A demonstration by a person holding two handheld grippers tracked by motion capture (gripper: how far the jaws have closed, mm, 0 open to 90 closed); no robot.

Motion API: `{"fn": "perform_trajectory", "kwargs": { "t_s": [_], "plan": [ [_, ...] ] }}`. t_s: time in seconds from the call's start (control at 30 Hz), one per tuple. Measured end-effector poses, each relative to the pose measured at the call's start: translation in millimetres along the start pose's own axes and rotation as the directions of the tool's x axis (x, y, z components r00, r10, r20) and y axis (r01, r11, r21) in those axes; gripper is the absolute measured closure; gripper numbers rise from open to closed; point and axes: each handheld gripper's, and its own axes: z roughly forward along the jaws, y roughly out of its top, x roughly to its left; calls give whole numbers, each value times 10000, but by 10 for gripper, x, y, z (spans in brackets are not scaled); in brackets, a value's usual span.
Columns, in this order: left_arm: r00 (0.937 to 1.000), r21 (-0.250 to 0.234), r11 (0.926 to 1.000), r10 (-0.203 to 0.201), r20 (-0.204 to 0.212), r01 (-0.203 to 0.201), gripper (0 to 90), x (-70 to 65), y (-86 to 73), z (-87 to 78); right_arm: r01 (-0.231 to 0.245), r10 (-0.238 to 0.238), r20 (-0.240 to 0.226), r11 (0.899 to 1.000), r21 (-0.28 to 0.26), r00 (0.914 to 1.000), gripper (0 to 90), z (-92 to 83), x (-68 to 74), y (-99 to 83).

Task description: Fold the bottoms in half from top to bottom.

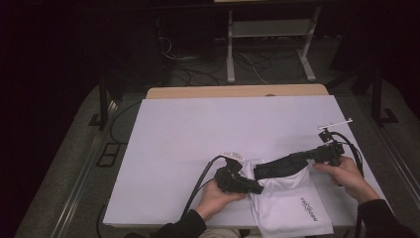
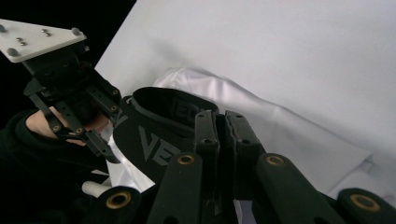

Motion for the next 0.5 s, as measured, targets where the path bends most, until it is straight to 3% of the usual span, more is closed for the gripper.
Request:
{"fn": "perform_trajectory", "kwargs": {
  "t_s": [0.5],
  "plan": [
    [9995, -167, 9995, 247, -181, -250, 560, -67, 30, -55, 315, -319, -265, 9994, -146, 9991, 828, -98, 109, -115]
  ]
}}
